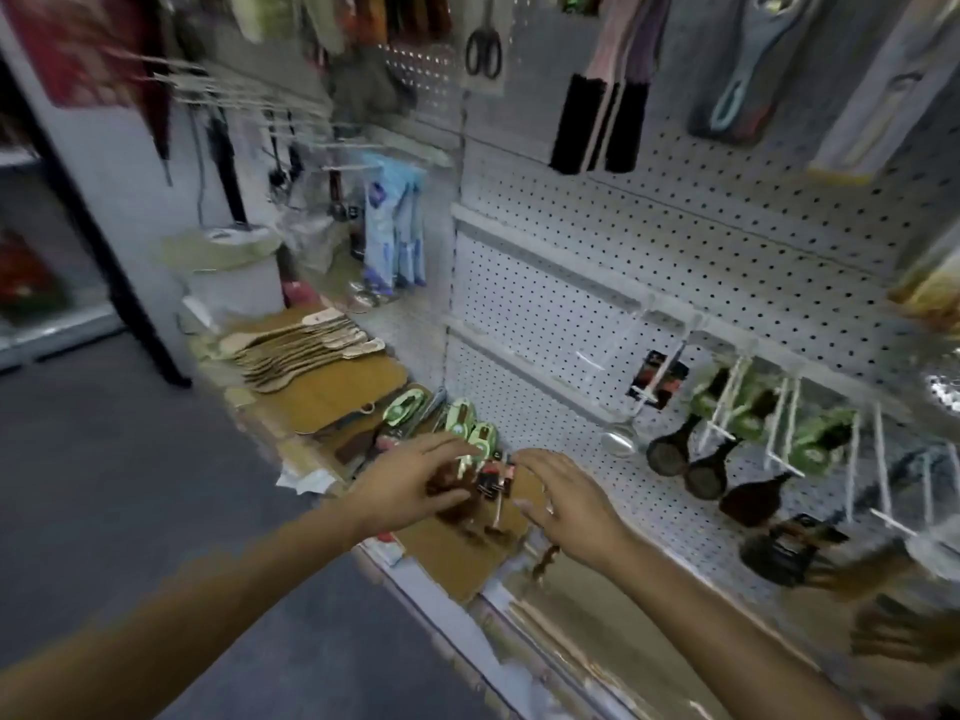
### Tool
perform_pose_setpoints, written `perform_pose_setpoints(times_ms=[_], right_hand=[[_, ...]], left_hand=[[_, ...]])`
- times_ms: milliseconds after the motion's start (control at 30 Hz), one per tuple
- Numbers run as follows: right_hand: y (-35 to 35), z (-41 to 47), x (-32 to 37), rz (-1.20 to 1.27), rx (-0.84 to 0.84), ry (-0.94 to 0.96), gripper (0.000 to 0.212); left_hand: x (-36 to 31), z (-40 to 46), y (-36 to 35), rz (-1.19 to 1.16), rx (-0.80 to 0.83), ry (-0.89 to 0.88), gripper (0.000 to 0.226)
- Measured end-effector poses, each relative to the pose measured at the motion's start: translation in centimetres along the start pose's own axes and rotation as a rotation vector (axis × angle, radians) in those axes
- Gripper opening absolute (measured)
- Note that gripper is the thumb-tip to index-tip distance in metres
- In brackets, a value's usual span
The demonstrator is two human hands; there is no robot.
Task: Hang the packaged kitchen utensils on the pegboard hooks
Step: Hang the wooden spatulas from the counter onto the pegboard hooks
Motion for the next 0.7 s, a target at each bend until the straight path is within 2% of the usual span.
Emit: perform_pose_setpoints(times_ms=[333,700], right_hand=[[-7.2,12.4,13.1,-0.031,0.044,0.119,0.054],[-14.5,26.4,17.1,0.001,0.147,0.208,0.059]], left_hand=[[14.6,-7.8,9.8,0.024,-0.027,0.109,0.056],[28.2,-8.3,12.7,0.048,-0.033,0.225,0.053]])
Point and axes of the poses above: each hand's wrist, its own z-axis towards the middle knuckle, its own y-axis out of the back of the hand, x = y × z, the point moved 6 cm from there along z, towards the middle knuckle, and after that the axes turned 3 degrees about z, right-handed, at the moved point
